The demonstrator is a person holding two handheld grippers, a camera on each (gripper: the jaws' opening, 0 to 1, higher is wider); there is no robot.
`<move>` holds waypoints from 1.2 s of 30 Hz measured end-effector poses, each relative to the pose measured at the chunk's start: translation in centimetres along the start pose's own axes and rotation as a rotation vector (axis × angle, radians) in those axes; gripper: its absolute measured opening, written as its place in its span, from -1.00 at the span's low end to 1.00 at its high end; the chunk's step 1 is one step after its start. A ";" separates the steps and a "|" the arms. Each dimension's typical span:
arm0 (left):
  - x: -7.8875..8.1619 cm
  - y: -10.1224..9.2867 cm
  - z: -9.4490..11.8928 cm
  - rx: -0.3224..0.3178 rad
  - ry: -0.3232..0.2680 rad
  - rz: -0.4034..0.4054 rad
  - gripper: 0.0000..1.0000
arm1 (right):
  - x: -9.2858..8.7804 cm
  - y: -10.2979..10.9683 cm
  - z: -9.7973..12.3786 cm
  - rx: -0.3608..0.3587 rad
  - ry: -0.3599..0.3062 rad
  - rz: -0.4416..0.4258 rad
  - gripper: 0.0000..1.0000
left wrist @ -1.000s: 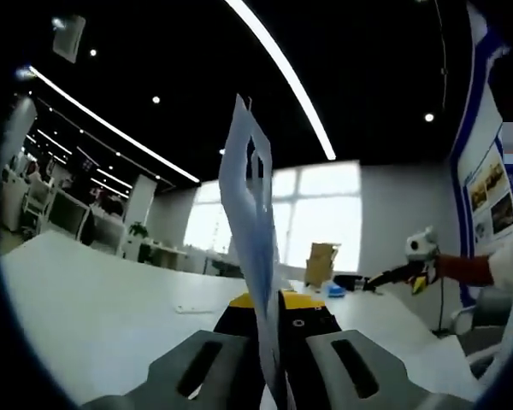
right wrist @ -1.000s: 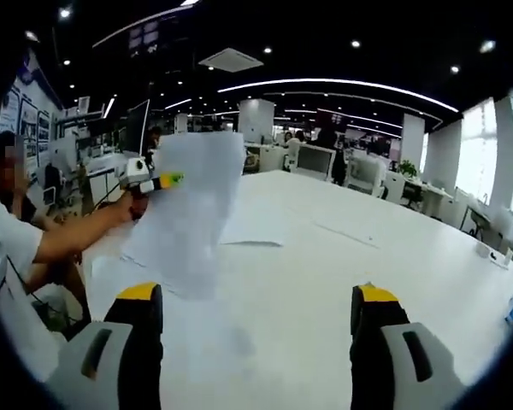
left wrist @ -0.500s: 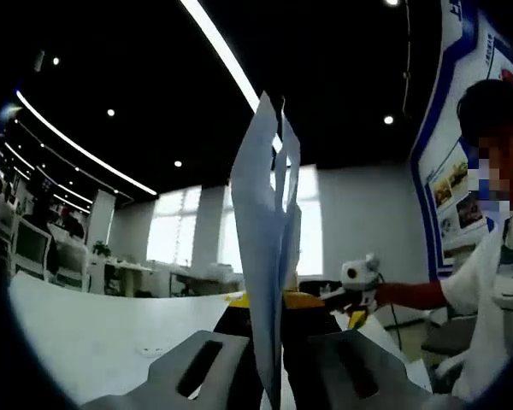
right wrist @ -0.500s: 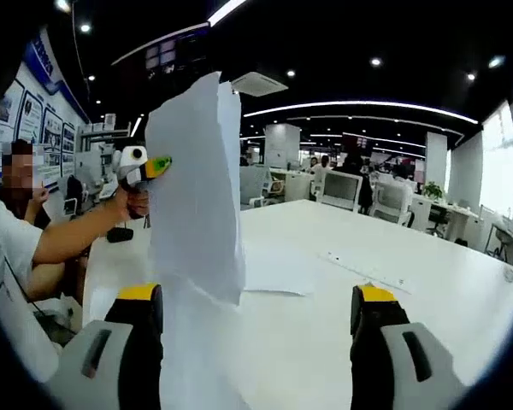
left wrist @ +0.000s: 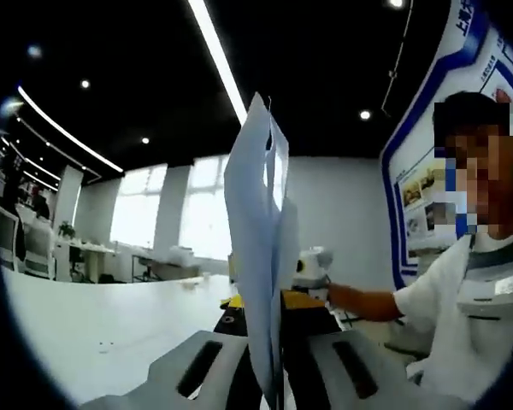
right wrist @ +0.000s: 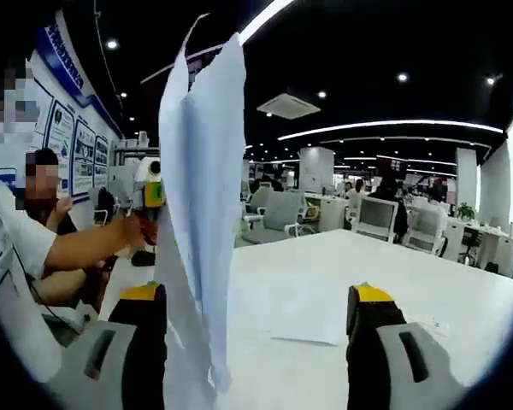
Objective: Organize the stack of printing papers by aligning and flattening the scattered papers on the table
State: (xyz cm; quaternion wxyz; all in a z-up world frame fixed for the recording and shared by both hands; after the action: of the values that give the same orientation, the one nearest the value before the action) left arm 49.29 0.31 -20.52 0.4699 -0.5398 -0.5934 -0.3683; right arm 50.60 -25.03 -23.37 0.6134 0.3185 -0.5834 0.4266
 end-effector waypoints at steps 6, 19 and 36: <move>0.0 -0.4 0.3 -0.002 0.008 0.019 -0.88 | 1.0 0.4 -1.7 0.146 -0.094 0.006 -0.04; -0.4 1.4 3.4 0.257 0.075 -0.154 -0.77 | 1.5 0.6 -3.0 0.137 -0.130 0.001 -1.00; -3.8 3.2 4.5 0.642 0.221 -0.123 -0.35 | -2.9 -1.0 -4.6 -0.043 -0.049 -0.157 -0.39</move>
State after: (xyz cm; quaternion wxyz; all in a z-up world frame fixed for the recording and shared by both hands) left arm 51.59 3.90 -25.68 0.6541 -0.2845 -0.6561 -0.2467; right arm 53.64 -21.79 -26.63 0.6372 0.3602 -0.5805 0.3568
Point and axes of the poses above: the point that each gripper's makers call its tool centre point, and the gripper's own axes: z roughly backward along the fingers, y roughly to its left, x roughly out of its top, the point moved 10 cm from there along z, roughly backward along the fingers, and after that the axes turned 2 degrees about z, right-handed, at the moved point
